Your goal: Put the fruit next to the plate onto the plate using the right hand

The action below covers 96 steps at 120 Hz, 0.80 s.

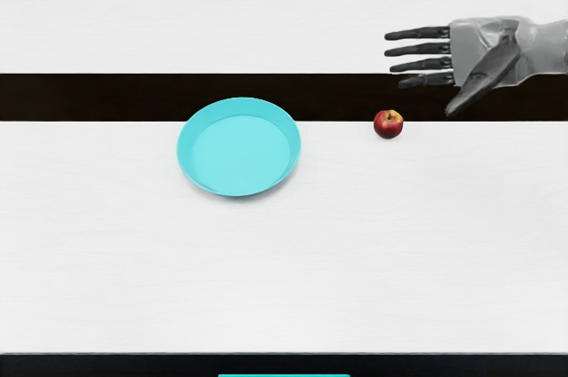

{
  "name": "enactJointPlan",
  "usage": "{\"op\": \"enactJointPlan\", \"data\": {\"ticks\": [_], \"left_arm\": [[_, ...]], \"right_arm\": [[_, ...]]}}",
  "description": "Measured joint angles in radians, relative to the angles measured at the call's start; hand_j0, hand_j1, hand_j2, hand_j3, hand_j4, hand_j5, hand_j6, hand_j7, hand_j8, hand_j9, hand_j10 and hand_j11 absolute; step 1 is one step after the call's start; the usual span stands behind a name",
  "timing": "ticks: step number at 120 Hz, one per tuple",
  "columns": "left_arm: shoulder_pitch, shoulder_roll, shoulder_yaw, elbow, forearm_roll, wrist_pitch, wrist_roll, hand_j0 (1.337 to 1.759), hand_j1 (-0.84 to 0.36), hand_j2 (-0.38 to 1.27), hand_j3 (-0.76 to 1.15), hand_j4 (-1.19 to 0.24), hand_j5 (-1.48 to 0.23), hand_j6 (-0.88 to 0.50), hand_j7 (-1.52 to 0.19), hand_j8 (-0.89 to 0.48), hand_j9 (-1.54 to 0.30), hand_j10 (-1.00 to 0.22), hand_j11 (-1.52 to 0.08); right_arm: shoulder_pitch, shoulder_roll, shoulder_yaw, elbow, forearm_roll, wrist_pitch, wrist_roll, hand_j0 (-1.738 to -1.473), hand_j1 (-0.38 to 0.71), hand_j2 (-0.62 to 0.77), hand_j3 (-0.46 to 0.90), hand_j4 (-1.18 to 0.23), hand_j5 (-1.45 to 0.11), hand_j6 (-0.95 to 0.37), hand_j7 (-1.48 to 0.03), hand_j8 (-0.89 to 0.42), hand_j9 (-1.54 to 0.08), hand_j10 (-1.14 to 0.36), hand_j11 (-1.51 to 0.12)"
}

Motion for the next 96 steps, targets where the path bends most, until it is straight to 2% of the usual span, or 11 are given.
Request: {"op": "enactJointPlan", "data": {"ticks": [23, 35, 62, 79, 96], "left_arm": [[0.000, 0.000, 0.000, 0.000, 0.000, 0.000, 0.000, 1.658, 0.07, 0.05, 0.00, -0.23, -0.30, -0.23, -0.30, -0.23, -0.30, -0.23, -0.30], [0.000, 0.000, 0.000, 0.000, 0.000, 0.000, 0.000, 1.658, 0.07, 0.05, 0.00, -0.23, -0.30, -0.23, -0.30, -0.23, -0.30, -0.23, -0.30], [0.000, 0.000, 0.000, 0.000, 0.000, 0.000, 0.000, 1.658, 0.07, 0.05, 0.00, -0.23, -0.30, -0.23, -0.30, -0.23, -0.30, -0.23, -0.30], [0.000, 0.000, 0.000, 0.000, 0.000, 0.000, 0.000, 1.658, 0.07, 0.05, 0.00, -0.23, -0.30, -0.23, -0.30, -0.23, -0.30, -0.23, -0.30], [0.000, 0.000, 0.000, 0.000, 0.000, 0.000, 0.000, 1.658, 0.07, 0.05, 0.00, -0.23, -0.30, -0.23, -0.30, -0.23, -0.30, -0.23, -0.30]], "right_arm": [[0.032, 0.010, 0.001, 0.012, -0.051, 0.000, 0.000, -1.658, -0.30, -0.01, 0.00, -0.04, -0.06, -0.04, -0.06, -0.04, -0.06, -0.04, -0.06], [0.069, 0.002, 0.001, 0.078, -0.094, 0.000, 0.000, -1.658, -0.30, -0.01, 0.00, -0.04, -0.06, -0.04, -0.06, -0.04, -0.06, -0.04, -0.06], [0.125, -0.124, -0.002, 0.225, -0.113, 0.000, 0.000, -1.658, -0.30, -0.01, 0.00, -0.04, -0.06, -0.04, -0.06, -0.04, -0.06, -0.04, -0.06], [0.245, -0.120, -0.061, 0.300, -0.201, -0.034, 0.000, -1.658, -0.30, -0.01, 0.00, -0.04, -0.06, -0.04, -0.06, -0.04, -0.06, -0.04, -0.06], [0.433, -0.097, -0.274, 0.306, -0.281, -0.115, 0.000, -1.658, -0.30, -0.01, 0.00, -0.04, -0.06, -0.05, -0.06, -0.04, -0.06, -0.04, -0.06]]}}
